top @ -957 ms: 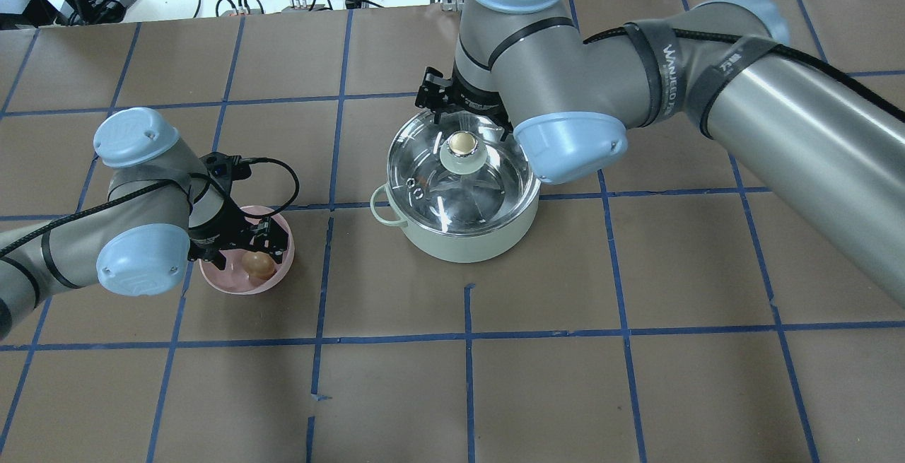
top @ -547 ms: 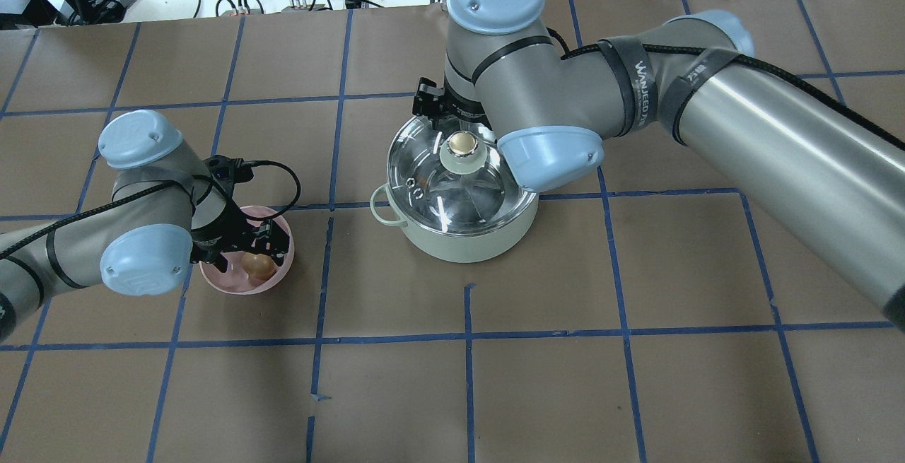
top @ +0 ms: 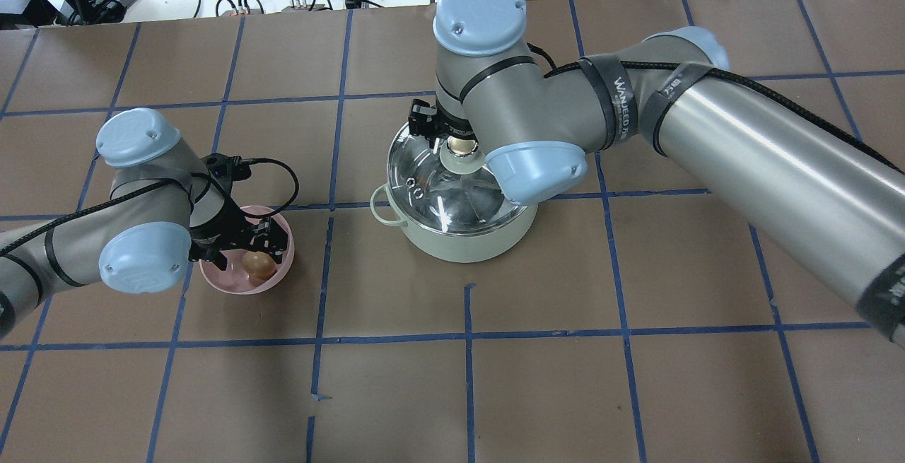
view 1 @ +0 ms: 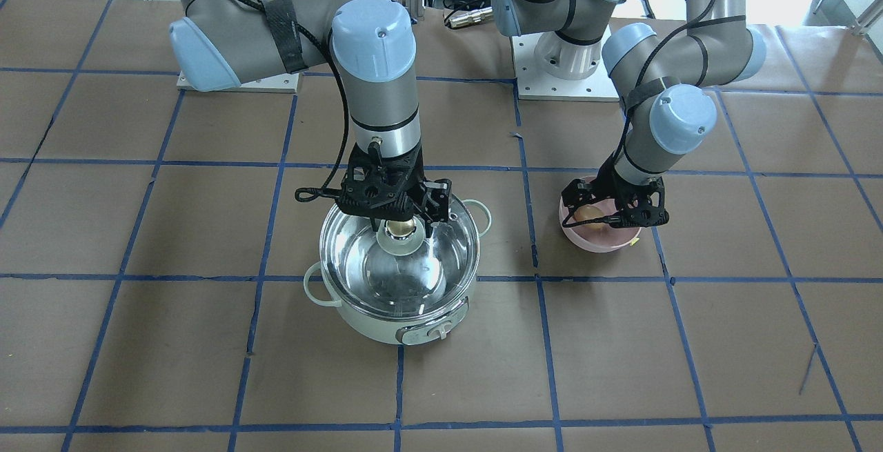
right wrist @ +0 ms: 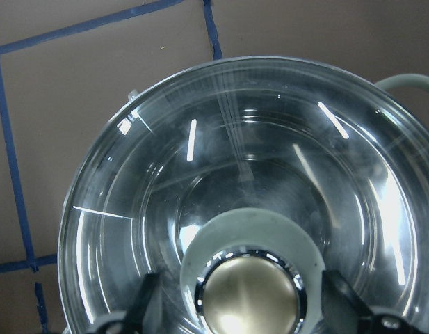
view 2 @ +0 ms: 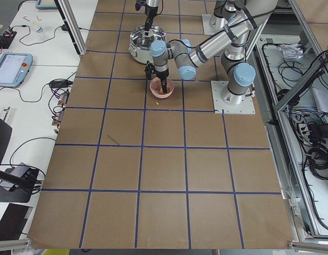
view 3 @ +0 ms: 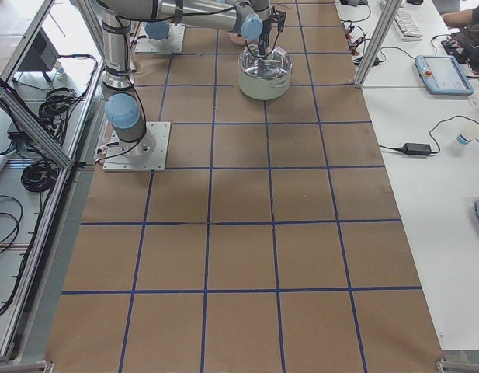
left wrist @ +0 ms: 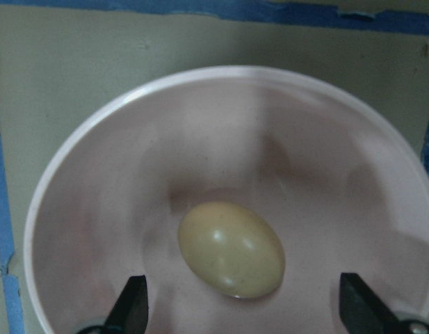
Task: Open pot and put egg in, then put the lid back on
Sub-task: 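Grasp the glass lid knob with the right gripper while the left lowers into the bowl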
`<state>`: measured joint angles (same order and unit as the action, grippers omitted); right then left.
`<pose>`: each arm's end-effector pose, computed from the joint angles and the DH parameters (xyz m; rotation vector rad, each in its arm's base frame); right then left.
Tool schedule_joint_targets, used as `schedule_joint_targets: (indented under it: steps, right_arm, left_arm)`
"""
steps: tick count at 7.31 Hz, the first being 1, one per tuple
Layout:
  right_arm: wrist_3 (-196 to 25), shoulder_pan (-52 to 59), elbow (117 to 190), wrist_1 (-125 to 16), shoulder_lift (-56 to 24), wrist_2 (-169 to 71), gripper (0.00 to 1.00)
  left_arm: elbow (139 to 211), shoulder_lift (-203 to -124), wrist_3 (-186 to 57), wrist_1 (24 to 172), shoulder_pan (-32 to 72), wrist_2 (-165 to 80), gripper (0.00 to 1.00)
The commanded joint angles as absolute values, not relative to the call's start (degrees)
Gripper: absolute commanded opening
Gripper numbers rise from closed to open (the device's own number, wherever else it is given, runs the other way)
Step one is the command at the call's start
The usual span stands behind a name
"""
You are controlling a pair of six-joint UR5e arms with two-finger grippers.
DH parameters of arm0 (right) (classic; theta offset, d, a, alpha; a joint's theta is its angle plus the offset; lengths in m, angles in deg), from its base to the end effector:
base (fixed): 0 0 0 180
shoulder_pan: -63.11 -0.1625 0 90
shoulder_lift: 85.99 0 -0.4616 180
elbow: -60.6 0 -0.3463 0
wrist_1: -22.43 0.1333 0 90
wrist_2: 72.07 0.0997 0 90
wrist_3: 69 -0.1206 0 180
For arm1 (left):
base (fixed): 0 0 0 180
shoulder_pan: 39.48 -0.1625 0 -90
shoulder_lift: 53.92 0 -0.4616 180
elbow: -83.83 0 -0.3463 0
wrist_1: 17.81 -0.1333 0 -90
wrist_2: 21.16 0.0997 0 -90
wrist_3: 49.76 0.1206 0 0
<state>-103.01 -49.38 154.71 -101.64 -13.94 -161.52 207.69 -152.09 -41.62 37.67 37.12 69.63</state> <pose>0.3483 -0.4898 0.3744 0.3018 3.0067 -0.2731 -0.0340 -0.4254 0.2550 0.1419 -3.1207 -0.2054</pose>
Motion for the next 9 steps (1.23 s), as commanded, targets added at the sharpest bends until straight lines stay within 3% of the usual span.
schedule_joint_targets:
  steps: [1, 9]
  right_arm:
    - [-102.0, -49.5, 154.6, -101.6, -14.0, -161.5, 0.58]
    - [-98.4, -48.8, 152.7, -100.8, -12.3, -165.5, 0.53]
  left_arm:
    - [208.0, -152.5, -41.3, 37.6, 35.9, 69.3, 0.95]
    - [208.2, -155.3, -41.5, 35.0, 36.0, 69.1, 0.93]
